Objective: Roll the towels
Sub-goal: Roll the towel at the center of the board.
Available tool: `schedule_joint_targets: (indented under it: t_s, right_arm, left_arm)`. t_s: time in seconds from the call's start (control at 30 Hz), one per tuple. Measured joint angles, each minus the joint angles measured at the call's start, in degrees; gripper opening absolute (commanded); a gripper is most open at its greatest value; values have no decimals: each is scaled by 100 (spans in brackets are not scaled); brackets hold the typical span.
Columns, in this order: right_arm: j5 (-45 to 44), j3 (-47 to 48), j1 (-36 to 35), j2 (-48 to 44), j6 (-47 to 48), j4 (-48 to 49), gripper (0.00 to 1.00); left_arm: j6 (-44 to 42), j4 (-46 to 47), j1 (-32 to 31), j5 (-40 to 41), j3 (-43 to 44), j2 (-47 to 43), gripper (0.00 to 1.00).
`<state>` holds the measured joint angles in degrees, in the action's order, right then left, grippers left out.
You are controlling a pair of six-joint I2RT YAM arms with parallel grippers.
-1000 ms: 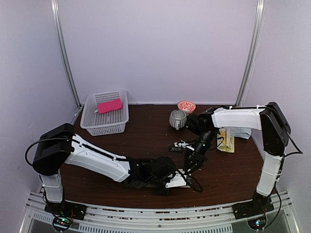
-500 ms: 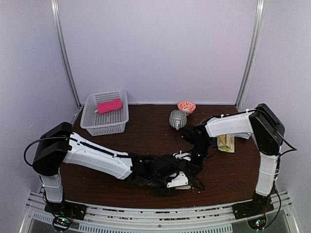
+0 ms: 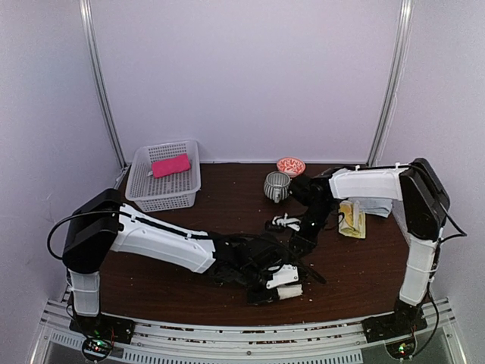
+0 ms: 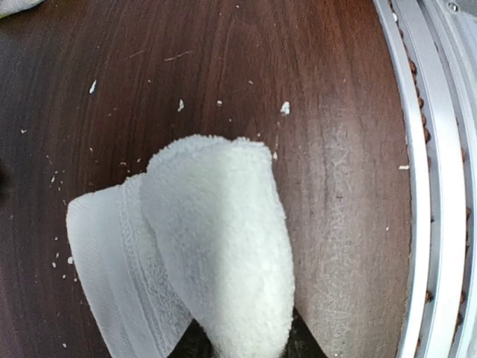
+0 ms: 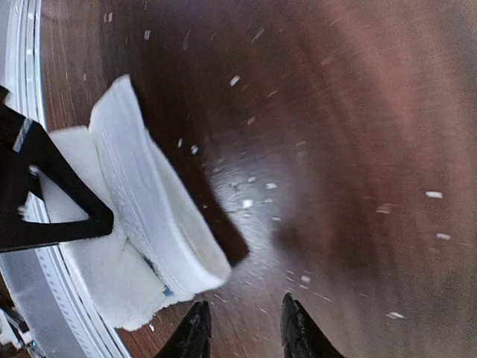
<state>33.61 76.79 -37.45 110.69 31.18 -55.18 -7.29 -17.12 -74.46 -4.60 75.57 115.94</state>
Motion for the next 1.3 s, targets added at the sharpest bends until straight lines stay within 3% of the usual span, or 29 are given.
schedule_joint_targets:
  t_s: [0.23,0.43,0.53,0.77,1.0,1.3]
  right_arm:
    - [387,632,782,-1729,-114,136,39]
    - [1196,122,483,-3696,282,422,47]
    - [1255,-291,168,-4146,623,420,46]
    - [472,-1110,-1091,-3906,1272,369,47]
    - [-1534,-2896,-2476,-3606,1296,1585,61]
    - [-3285,-3388,-2986,-2883,1193,3202,59]
  left_arm:
    - [660,533,636,-1596,-205,92,25]
    - [1432,1296,1309,-3515,-352,509,29]
    - [1808,1600,1567,-4409,-345,824,29]
    - [2321,2065,1775,-5239,-345,1126,30]
    - [2382,2138,1808,-5407,-332,1191,34]
    - [2337,2028,1812,-5477,-289,1198,40]
